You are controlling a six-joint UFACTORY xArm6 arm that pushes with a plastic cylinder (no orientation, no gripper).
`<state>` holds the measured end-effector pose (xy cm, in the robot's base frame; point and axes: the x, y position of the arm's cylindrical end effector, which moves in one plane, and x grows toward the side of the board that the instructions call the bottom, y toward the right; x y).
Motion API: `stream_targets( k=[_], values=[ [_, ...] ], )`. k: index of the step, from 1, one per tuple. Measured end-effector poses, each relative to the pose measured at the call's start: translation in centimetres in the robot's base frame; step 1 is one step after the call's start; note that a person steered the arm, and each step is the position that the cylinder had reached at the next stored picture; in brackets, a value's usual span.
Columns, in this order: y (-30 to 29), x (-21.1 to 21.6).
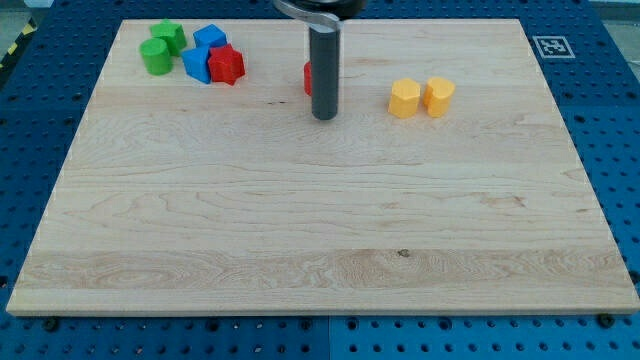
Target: Place your arm at the bottom of the red circle
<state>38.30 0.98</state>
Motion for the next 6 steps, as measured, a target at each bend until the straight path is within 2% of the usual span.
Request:
stream_targets(
  k=[2, 6],
  values=[
    [0.9, -1.5],
    [-0.1, -1.5]
  ],
)
